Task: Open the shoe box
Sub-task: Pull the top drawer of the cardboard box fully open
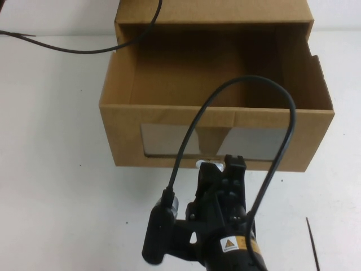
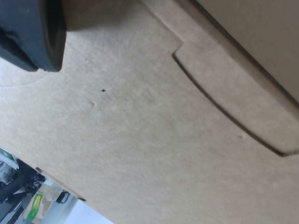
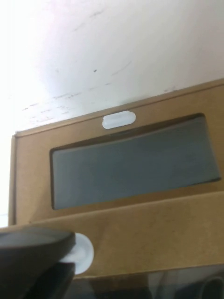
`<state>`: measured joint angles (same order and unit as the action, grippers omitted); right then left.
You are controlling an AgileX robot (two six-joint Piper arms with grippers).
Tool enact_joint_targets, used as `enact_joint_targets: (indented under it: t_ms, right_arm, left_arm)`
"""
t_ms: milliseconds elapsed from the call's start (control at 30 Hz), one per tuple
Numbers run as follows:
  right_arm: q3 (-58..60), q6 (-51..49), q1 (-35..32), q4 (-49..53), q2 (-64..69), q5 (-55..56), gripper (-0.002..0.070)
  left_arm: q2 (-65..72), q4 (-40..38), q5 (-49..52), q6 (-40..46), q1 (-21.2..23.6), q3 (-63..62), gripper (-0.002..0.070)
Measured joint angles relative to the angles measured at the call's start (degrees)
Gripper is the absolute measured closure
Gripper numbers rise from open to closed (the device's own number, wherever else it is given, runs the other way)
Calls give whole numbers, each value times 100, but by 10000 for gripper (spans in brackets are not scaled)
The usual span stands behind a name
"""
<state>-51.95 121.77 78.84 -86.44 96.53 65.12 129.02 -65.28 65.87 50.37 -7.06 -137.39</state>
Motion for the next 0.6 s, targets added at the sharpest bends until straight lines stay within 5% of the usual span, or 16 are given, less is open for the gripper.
enact_joint_targets:
  t_ms: [600]
  right_arm:
    - [100, 540, 955, -1265, -543, 165, 671]
  left_arm:
    - [0, 0, 112, -242, 0, 0, 680]
